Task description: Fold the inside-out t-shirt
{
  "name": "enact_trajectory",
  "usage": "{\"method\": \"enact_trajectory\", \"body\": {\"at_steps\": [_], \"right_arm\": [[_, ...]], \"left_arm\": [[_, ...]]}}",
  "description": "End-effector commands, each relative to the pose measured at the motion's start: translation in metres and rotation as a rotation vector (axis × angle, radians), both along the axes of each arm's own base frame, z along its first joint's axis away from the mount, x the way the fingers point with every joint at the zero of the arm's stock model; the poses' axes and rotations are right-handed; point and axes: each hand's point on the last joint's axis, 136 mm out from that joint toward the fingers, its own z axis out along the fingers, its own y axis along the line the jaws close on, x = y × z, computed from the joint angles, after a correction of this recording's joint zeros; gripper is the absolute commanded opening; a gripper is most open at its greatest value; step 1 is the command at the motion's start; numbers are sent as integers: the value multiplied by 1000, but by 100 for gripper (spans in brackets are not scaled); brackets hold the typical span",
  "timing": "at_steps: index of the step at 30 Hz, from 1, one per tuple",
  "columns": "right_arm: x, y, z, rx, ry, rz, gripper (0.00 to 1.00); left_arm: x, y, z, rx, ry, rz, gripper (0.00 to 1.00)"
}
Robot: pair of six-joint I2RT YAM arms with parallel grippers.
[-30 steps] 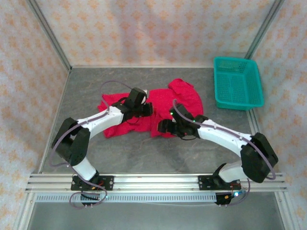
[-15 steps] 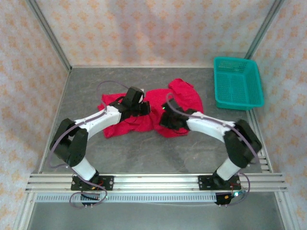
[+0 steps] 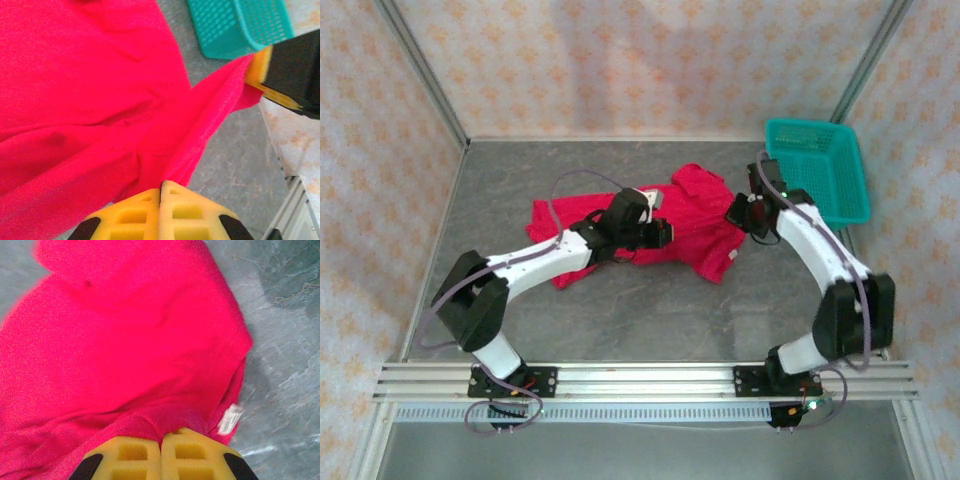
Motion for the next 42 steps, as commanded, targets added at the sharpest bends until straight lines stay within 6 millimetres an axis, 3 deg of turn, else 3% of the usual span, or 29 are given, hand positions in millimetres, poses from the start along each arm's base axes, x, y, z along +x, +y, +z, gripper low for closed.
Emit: {"method": "enact_trajectory", "body": {"at_steps": [1, 5, 7, 11, 15, 23, 31, 34, 35, 37, 38, 42], "right_arm": [[16, -39, -10, -213, 77, -36, 11], [13, -24, 10, -220, 20, 1, 45], [2, -18, 16, -241, -3, 22, 54], [-20, 3, 7, -243, 5, 94, 55], [-21, 23, -11, -162, -7, 123, 54], [25, 52, -23, -73, -9, 120, 54], [56, 71, -59, -29, 56, 103, 53], [66, 73, -71, -33, 74, 91, 48], [70, 73, -73, -37, 75, 84, 40], [74, 73, -66, -43, 73, 79, 10], [73, 73, -59, -41, 73, 82, 0], [54, 72, 2, -19, 13, 123, 0]], "left_arm": [[7, 3, -19, 29, 51, 28, 0], [8, -1, -27, 26, 71, 22, 0], [9, -2, -30, 29, 74, 26, 0], [11, -5, -33, 36, 82, 16, 0], [11, -5, -35, 46, 87, 12, 0], [6, 0, -36, 53, 87, 12, 0], [0, -1, -42, 49, 97, 4, 0], [-2, -1, -43, 53, 97, -1, 0], [-2, 0, -43, 55, 96, 0, 0], [-3, 1, -43, 62, 95, 0, 0], [-3, 2, -43, 70, 92, 0, 0], [2, 13, -49, 147, 74, 9, 0]]}}
